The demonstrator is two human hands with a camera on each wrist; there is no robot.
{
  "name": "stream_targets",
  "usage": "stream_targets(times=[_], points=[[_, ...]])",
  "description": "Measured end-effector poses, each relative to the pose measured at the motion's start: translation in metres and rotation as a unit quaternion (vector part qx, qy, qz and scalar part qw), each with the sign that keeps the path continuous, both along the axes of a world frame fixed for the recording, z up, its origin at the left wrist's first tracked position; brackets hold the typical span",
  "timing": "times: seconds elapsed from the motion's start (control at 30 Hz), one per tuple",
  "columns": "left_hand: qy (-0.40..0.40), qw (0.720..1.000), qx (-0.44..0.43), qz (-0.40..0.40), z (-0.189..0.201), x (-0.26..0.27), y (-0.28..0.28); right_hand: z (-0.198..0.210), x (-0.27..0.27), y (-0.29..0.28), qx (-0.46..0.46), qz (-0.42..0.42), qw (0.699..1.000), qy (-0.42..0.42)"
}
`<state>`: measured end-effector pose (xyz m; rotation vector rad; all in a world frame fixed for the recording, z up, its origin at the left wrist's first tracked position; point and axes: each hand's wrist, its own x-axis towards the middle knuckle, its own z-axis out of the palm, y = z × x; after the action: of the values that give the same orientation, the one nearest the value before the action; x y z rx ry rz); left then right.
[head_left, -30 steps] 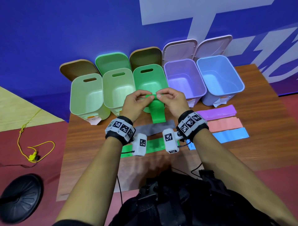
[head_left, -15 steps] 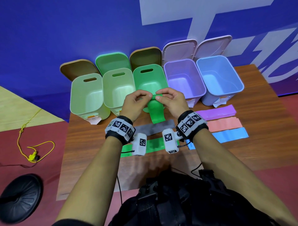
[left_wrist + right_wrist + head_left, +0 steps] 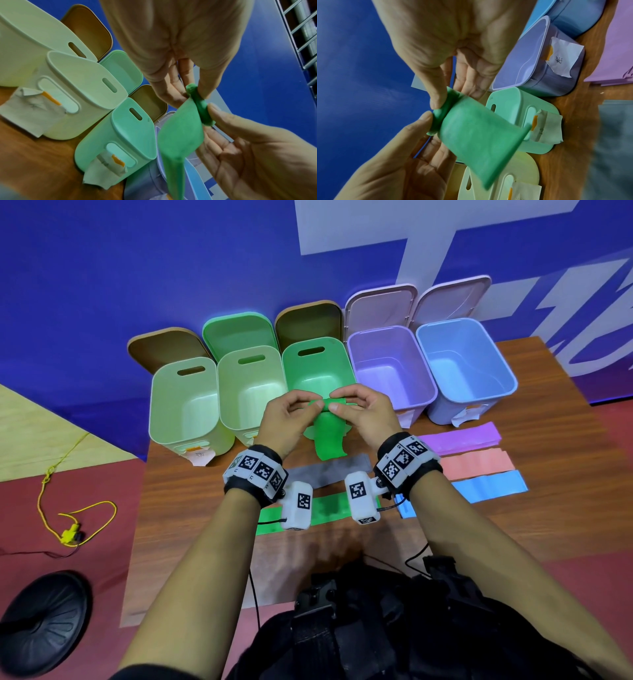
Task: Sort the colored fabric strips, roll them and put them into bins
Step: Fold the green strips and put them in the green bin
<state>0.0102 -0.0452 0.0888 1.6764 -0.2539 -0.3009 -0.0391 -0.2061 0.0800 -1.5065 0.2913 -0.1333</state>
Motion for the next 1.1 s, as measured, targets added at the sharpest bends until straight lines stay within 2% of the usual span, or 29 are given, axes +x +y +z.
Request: stream_targets(times=[0.13,0.27,0.97,1.1], points=[[-0.017,1.000,0.007,-0.002,0.0011,0.0024,0.0004,0.0001,0.0011,0.0024,-0.004,-0.002,1.000,0.013],[0.002,1.000,-0.012,0.015,0.0023,-0.0014,-0.0028,-0.0001,0.0006,0.0017,-0.024,-0.005,1.000,-0.003],[0.002,1.000,-0.002,0.014,-0.0001,0.0010,-0.0022,-0.0054,0.0016,-0.0006,0.003,-0.005,1.000,0.016],[0.011,1.000,-0.007,0.024,0.0006,-0.0015,-0.0055,-0.0069,0.0023,-0.0010,-0.010,-0.007,1.000,-0.006]])
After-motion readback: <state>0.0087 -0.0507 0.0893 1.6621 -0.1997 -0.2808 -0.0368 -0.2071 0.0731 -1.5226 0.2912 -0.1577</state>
